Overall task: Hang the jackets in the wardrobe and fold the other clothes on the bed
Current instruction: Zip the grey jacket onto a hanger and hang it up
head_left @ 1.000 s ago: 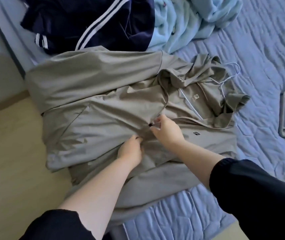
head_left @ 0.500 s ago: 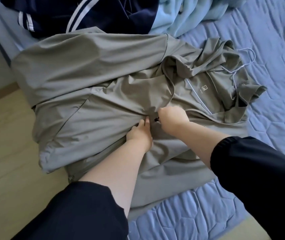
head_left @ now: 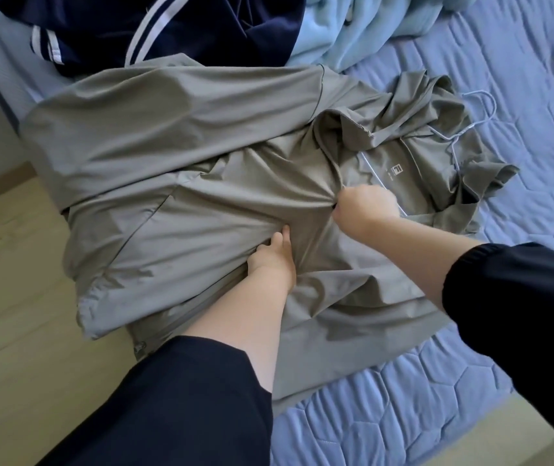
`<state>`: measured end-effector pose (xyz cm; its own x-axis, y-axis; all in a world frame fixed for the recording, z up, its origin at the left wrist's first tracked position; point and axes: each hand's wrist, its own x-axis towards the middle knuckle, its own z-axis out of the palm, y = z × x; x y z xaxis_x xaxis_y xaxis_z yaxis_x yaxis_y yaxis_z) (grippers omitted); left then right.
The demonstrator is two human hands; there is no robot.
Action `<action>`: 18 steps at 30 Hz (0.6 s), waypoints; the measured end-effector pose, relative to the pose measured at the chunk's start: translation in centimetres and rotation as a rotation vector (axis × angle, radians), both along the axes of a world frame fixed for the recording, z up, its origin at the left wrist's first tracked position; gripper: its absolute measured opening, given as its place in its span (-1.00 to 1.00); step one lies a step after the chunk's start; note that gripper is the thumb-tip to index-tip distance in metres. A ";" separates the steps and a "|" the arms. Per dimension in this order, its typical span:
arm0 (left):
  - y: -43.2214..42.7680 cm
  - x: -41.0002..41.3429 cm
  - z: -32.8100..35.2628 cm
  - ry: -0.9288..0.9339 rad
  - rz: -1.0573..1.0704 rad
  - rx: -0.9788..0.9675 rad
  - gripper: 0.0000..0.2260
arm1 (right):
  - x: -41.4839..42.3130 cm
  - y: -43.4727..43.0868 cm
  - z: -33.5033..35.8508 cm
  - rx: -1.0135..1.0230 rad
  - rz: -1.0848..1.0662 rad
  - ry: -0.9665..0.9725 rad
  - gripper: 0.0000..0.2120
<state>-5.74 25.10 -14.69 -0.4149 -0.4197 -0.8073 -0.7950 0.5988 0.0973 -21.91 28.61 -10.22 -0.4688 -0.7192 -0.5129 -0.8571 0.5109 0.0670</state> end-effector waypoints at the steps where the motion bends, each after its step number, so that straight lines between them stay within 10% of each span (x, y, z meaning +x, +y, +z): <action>1: 0.0 0.0 0.1 -0.003 0.001 0.001 -0.22 | -0.7 0.2 0.4 -0.009 -0.036 0.027 -0.80; 14: 0.1 -1.6 1.7 -0.089 -0.015 -0.033 -0.30 | -4.4 3.4 3.4 -0.253 -0.269 0.000 -0.78; 18: 0.4 -4.6 4.0 0.287 -0.067 -0.264 -0.60 | -4.7 4.8 4.8 -0.363 -0.269 -0.133 -0.73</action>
<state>-10.38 25.49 -10.69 -0.6416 -0.5619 -0.5222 -0.7163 0.6824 0.1459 -26.61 33.42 -5.40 -0.6104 -0.7251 -0.3190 -0.6800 0.6862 -0.2585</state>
